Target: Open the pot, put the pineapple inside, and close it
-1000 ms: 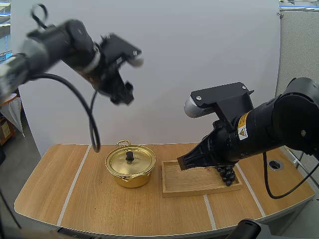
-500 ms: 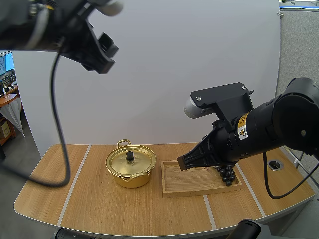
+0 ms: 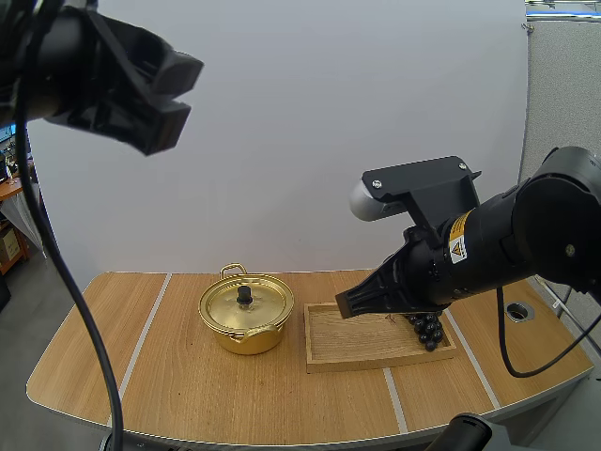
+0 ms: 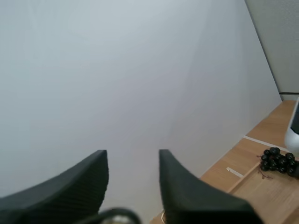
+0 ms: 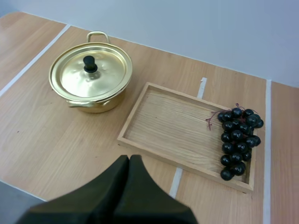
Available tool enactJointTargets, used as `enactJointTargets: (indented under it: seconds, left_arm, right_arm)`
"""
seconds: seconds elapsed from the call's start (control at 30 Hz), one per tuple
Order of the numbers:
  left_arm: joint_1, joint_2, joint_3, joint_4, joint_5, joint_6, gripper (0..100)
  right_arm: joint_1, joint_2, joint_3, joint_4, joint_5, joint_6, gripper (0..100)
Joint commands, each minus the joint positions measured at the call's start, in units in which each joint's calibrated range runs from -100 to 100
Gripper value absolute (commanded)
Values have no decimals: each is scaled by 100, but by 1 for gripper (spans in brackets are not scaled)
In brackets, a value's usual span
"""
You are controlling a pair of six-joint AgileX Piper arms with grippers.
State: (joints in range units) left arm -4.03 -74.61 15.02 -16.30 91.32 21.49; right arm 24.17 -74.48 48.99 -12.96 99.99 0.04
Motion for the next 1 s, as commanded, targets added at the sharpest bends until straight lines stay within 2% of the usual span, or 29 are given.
enactJointTargets:
  seconds: [0.0, 0.07, 0.2, 0.27, 0.37, 0.67, 0.83, 0.97]
  left_arm:
    - [-11, -244, 9, -104, 868, -95, 0]
    - [41, -327, 72, -104, 868, -95, 0]
    - [200, -636, 565, -117, 868, -447, 0]
    - [231, -804, 910, -117, 716, -623, 0]
    - [237, -1009, 1521, -107, 31, -937, 0]
    - [237, -1156, 3016, -107, -1085, -1584, 0]
    - [247, -1340, 3316, -107, -2295, -1873, 0]
    - [312, -1698, 3423, -118, -2899, -2059, 0]
  right_arm:
    - [-441, -54, 16, -29, -565, 17, 0]
    - [-593, -54, 16, -61, -720, 182, 0]
    - [-965, -54, 3, -101, -861, 897, 0]
    - [-1151, -54, 3, -101, -979, 1148, 0]
    - [-1309, -54, 3, -113, -1240, 1159, 0]
    - [-1341, -334, 3, -787, -1500, 1426, 0]
    - [-1341, -696, 15, -990, -1727, 1426, 0]
    - [-1341, -1145, 15, -1255, -2235, 1426, 0]
